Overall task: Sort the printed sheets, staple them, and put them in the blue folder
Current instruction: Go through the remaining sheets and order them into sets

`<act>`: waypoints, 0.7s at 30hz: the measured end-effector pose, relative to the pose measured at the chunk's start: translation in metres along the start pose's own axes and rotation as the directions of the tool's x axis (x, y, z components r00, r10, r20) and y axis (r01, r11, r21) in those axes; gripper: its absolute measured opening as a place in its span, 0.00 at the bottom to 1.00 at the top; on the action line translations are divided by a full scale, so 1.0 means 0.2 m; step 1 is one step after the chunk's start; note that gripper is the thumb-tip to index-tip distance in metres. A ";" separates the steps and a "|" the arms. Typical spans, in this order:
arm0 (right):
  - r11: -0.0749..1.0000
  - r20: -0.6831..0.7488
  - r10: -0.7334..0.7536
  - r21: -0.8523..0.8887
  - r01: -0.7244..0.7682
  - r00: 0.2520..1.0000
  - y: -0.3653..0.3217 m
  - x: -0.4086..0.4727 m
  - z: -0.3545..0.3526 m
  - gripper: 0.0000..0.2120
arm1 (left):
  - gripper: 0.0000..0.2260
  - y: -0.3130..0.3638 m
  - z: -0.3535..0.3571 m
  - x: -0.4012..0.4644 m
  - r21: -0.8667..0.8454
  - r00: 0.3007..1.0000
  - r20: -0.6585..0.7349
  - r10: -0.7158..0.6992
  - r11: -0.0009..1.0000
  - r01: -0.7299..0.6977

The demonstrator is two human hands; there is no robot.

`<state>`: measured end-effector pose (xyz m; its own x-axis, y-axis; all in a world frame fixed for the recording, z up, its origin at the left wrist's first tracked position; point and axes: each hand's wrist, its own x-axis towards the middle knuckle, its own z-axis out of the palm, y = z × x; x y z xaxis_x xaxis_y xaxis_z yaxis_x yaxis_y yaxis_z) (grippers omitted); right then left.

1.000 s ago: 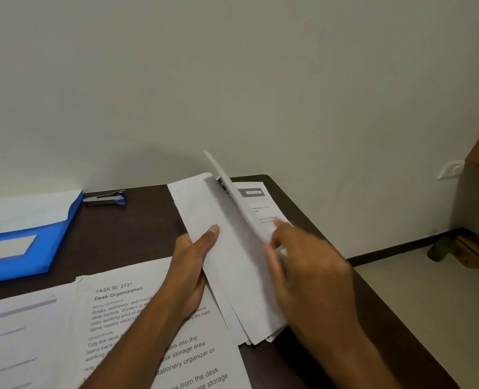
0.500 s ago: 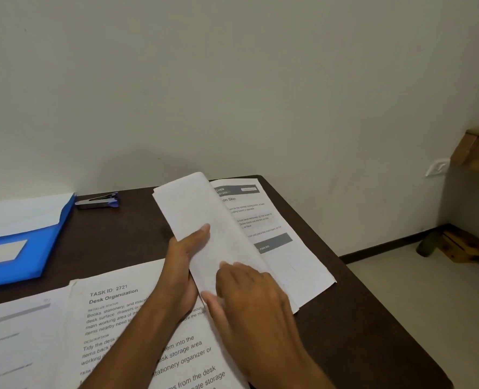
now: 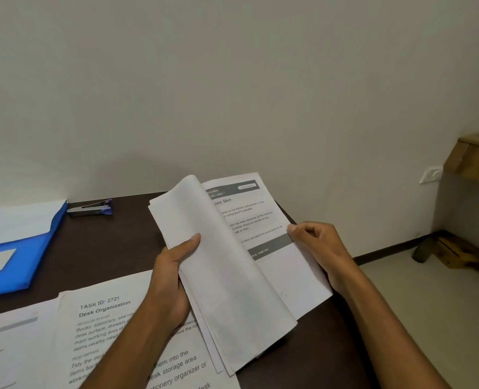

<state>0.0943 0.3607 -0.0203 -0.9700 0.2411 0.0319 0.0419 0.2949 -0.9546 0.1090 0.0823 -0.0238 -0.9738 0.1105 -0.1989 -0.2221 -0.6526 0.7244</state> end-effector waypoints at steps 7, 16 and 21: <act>0.986 0.054 -0.080 0.152 0.071 0.995 -0.01 -0.04 -0.07 0.10 | 0.17 -0.01 -0.01 0.02 0.032 0.999 -0.009 0.036 0.999 -0.036; 0.914 0.232 -0.170 0.402 0.065 0.958 -0.11 -0.14 -0.06 0.21 | 0.15 -0.02 0.00 0.03 0.109 0.997 0.011 0.075 0.991 -0.076; 0.961 0.278 -0.267 0.149 0.233 0.923 -0.20 -0.12 0.08 0.13 | 0.15 -0.03 0.00 0.03 0.129 0.996 0.040 0.074 0.988 -0.079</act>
<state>0.1123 0.3286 0.0126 -0.9727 -0.1138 0.2022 -0.2219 0.2016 -0.9540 0.1043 0.0869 -0.0289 -0.9888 0.0915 -0.1179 -0.1490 -0.5569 0.8171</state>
